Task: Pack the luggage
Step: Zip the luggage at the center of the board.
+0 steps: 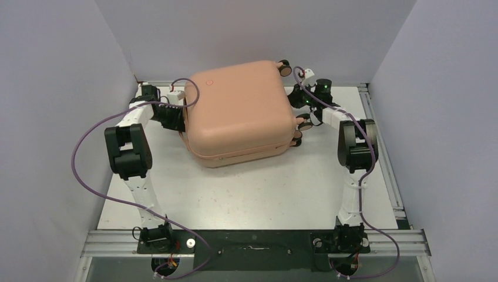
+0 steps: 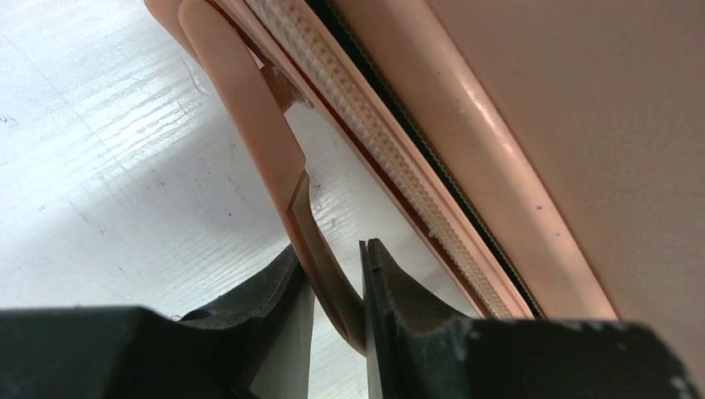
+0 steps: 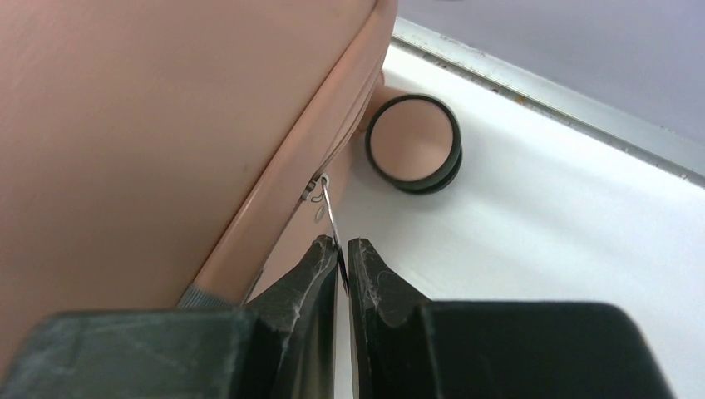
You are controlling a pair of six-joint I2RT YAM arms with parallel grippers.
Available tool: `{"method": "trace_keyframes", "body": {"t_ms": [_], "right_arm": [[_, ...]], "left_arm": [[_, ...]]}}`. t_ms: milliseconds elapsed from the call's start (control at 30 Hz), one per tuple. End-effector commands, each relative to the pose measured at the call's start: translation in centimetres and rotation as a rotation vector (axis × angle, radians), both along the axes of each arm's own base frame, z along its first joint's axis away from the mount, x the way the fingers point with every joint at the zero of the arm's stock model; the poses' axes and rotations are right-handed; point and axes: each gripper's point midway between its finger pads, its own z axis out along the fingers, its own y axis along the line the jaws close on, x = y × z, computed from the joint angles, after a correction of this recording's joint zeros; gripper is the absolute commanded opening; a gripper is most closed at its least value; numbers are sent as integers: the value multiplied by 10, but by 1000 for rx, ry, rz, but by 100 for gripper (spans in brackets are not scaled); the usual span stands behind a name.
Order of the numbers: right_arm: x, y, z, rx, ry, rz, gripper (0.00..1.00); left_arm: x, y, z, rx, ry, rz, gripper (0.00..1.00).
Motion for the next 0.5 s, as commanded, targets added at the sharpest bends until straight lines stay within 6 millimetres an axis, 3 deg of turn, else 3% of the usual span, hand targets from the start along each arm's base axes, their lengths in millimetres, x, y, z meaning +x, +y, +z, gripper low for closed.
{"method": "trace_keyframes", "body": {"t_ms": [0, 200, 367, 467], "right_arm": [[47, -31, 12, -77, -48, -194, 5], [68, -20, -5, -157, -5, -241, 5], [80, -9, 9, -150, -33, -257, 6], [70, 10, 22, -81, -36, -187, 6]], "left_arm": [[5, 40, 19, 163, -117, -140, 0], [0, 35, 19, 138, -113, -167, 0], [-6, 30, 18, 123, -110, -192, 0], [-8, 29, 18, 120, -107, -203, 0]]}}
